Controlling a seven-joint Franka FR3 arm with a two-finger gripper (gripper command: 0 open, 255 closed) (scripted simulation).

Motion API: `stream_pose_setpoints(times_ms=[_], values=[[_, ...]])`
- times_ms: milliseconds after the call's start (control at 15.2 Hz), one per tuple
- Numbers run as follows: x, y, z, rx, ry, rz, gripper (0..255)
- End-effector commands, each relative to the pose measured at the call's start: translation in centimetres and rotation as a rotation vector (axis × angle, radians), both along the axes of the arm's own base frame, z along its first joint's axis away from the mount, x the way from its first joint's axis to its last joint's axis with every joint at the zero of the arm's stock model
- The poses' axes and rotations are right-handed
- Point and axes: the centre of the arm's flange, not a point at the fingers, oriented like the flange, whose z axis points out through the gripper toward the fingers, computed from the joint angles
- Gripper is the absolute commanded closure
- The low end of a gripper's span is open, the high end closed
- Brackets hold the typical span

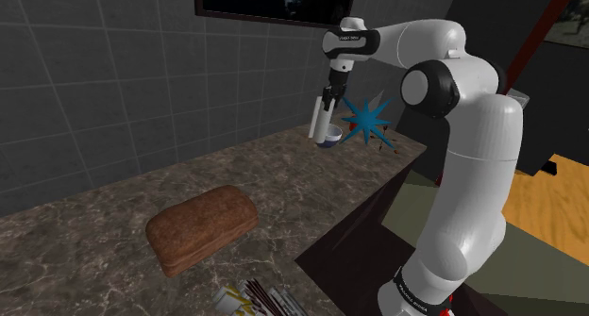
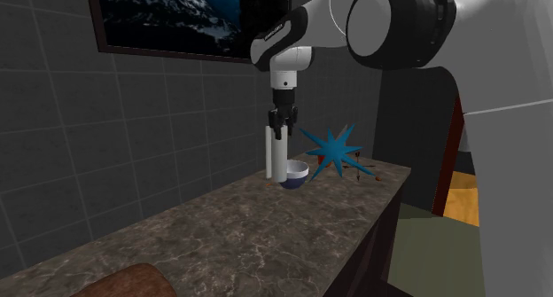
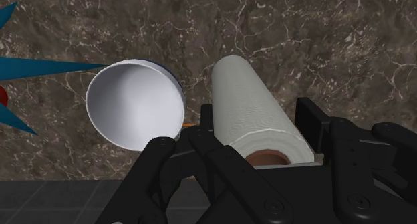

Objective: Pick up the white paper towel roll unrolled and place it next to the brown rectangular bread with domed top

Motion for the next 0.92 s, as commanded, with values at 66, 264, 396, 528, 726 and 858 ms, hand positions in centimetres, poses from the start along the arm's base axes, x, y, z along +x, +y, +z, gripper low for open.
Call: stream_pose_setpoints(times_ms=[66,264,396,528,726,858], values=[[0.0,0.0,1.6,0.000,0.000,0.000,255],[0.0,0.0,3.1,0.000,0.000,0.000,255],[0.0,0.0,4.2,0.000,0.000,0.000,255],[0.0,0.0,5.2,0.000,0.000,0.000,255],[0.0,0.0,6.8,0.000,0.000,0.000,255],[0.0,0.0,7.9,0.000,0.000,0.000,255]])
